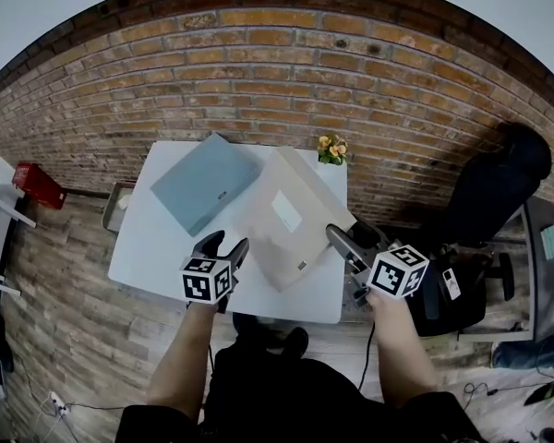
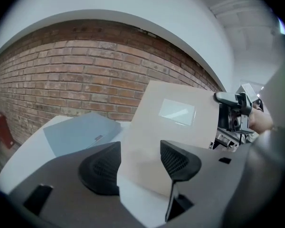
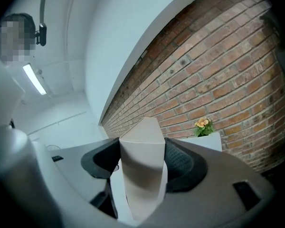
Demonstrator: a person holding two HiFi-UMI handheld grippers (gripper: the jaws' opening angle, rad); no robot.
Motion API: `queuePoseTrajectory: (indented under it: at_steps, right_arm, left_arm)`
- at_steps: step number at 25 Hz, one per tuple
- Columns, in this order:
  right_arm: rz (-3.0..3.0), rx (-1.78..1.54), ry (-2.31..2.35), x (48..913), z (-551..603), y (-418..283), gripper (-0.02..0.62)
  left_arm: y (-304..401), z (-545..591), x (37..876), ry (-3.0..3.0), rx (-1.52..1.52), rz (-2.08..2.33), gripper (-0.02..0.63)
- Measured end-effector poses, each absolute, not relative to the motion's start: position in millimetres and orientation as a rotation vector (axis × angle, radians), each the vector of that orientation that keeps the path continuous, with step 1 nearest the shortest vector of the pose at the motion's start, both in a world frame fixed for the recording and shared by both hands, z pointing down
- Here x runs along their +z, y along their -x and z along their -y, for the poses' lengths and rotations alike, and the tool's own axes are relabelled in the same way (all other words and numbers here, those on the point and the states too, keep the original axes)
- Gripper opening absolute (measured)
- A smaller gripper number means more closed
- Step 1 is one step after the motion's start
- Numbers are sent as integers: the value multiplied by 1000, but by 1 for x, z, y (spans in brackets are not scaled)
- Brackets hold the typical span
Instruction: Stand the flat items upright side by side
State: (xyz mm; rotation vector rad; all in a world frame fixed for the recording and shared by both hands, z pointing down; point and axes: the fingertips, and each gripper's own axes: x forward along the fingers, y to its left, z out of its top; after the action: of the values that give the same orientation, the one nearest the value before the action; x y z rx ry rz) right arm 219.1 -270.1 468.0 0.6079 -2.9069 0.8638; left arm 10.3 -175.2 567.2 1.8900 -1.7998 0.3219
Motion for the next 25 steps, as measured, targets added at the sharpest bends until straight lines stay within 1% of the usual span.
queuePoseTrajectory:
  at_steps: [10, 15, 25]
  right_arm:
    - [2938, 621, -657, 446, 256, -199, 296]
    - [2917, 448, -787, 436, 248, -181, 296]
    - [2833, 214, -1101, 418, 219, -144, 296]
  left_arm:
    - [7, 162, 543, -1949, 272, 1816, 275]
    - [22, 157, 533, -2043, 268, 1744, 273]
    - [68, 136, 525, -2168, 251, 1615, 268]
